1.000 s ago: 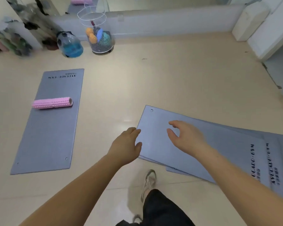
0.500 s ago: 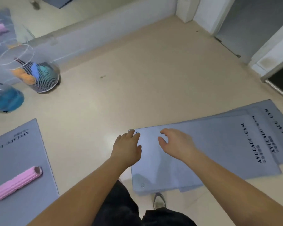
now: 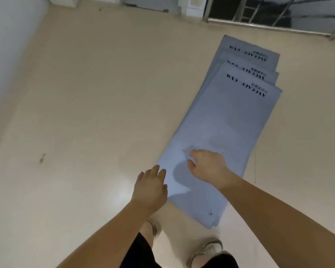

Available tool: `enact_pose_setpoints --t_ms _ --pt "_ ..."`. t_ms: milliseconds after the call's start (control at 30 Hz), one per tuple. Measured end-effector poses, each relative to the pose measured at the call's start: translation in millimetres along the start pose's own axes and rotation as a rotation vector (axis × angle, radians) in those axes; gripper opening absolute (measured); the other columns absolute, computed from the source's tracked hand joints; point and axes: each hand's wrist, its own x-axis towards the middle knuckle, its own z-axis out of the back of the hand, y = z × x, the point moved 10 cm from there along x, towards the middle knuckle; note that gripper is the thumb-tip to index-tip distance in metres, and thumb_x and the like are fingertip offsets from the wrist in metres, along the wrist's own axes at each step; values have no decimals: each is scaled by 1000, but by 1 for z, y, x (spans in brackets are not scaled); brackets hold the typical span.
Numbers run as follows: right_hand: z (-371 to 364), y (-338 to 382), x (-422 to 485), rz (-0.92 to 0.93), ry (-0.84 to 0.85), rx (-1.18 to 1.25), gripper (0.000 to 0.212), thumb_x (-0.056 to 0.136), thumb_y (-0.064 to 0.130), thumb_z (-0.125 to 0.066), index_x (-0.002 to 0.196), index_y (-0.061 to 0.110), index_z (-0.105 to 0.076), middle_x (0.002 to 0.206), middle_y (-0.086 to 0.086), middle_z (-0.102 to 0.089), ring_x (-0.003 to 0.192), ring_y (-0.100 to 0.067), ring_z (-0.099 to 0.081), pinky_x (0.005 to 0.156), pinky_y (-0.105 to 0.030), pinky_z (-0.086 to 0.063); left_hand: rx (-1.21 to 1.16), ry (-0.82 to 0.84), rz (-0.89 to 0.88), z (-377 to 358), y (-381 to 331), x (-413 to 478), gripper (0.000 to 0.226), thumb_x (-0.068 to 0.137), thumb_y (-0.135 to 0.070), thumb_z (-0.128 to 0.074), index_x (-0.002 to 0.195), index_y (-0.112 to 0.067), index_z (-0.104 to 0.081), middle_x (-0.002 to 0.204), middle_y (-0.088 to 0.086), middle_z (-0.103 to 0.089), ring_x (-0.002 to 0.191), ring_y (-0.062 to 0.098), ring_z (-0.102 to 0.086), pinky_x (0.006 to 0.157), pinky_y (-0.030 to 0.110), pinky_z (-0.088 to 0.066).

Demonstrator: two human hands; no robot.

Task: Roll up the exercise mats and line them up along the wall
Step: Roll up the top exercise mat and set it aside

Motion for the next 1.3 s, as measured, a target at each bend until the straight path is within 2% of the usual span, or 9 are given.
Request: enact_pose_setpoints --t_ms 233,367,467,633,800,967,1067,1200,1300 --pt "-149 -49 41 -194 -74 323 38 108 46 -46 140 30 -61 126 4 -71 120 -22 -65 96 -34 -51 91 112 -207 -135 33 82 59 110 -34 -48 165 -20 -32 175 2 -22 151 24 -40 121 35 -32" --pt "-299 -86 87 -254 -84 432 38 108 45 -49 143 34 -60 129 7 -70 118 -19 -66 93 -32 -48 223 159 -395 -258 50 162 60 105 -25 -56 162 -14 -41 174 14 -25 147 37 -47 114 45 -42" --pt "-403 -113 132 -304 -79 505 39 108 45 -50 144 35 -60 130 9 -70 119 -16 -66 97 -32 -50 403 210 -500 -341 60 230 61 109 -28 -48 166 -18 -29 178 10 -10 152 32 -38 115 42 -39" --pt "-529 -138 199 -242 -76 438 42 109 46 -49 149 36 -56 135 12 -67 122 -11 -63 93 -26 -45 657 237 -690 -463 76 310 65 109 -34 -47 167 -19 -23 178 9 -7 147 33 -43 112 42 -43" --pt "-588 -156 235 -218 -128 386 43 109 46 -48 151 37 -53 137 12 -66 124 -13 -63 95 -26 -44 781 300 -837 -544 92 349 81 106 -42 -54 171 -23 -8 179 1 10 162 30 -19 125 46 -33" --pt "-619 -155 236 -288 -131 602 39 107 42 -55 143 30 -61 111 14 -66 107 -16 -66 97 -31 -52 752 320 -772 -581 110 337 94 95 -49 -69 169 -24 -15 179 5 8 164 31 -10 126 47 -28" --pt "-636 -139 234 -245 -76 576 40 107 42 -54 145 32 -59 113 15 -63 108 -12 -63 98 -30 -50 791 253 -789 -589 117 341 102 86 -52 -75 165 -19 -20 176 11 -2 161 33 -13 120 53 -33" --pt "-663 -121 241 -173 -9 518 44 106 42 -55 150 34 -54 130 14 -64 119 -11 -59 97 -24 -42 901 135 -827 -603 124 353 107 74 -58 -75 156 -7 -28 164 20 -19 150 39 -25 98 53 -47" --pt "-676 -118 253 -199 22 607 49 103 43 -61 150 31 -54 131 11 -62 116 -10 -59 102 -24 -44 965 203 -876 -612 124 351 85 85 -52 -64 149 -4 -35 169 30 -9 156 48 -16 100 53 -49"
